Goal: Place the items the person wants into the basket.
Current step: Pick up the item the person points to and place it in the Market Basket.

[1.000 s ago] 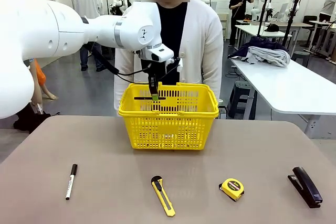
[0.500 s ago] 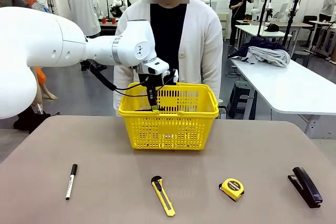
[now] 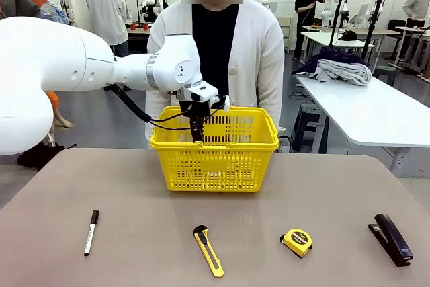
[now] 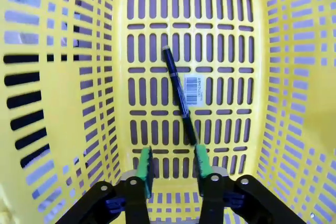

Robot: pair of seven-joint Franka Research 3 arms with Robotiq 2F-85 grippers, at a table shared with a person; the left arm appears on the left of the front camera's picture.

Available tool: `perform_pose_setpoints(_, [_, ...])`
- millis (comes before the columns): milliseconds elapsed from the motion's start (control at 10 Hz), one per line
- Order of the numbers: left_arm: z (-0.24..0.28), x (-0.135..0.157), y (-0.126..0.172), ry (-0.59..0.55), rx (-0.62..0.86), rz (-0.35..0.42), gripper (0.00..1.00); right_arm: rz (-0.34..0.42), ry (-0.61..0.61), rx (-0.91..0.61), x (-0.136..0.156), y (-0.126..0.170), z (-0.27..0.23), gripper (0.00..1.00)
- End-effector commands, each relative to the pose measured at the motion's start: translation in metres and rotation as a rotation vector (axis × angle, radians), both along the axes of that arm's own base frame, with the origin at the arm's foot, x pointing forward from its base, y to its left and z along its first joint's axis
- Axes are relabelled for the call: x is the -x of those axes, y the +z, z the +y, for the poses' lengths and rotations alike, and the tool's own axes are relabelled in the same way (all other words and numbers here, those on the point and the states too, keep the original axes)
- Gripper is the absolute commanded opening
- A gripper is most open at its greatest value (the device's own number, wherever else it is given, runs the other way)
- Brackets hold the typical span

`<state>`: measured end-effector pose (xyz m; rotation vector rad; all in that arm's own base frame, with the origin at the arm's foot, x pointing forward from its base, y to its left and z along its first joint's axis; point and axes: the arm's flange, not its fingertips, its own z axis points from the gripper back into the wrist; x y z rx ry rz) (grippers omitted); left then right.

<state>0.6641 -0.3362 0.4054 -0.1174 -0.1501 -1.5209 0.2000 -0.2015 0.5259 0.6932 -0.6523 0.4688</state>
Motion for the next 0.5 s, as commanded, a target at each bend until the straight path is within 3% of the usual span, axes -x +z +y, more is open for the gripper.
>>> perform_pose_setpoints(0, [-0.0073,-0.0002,0.0045,-0.038,0.013,-0.006,1.00,-0.022,0.010,-0.024,-0.0010,-0.0018,0.0011,1.00])
perform_pose_setpoints(400, [-0.0112,0.0004,0.0033,-0.052,0.005,-0.005,1.00,-0.022,0.010,-0.024,-0.0010,-0.0018,0.0011,1.00])
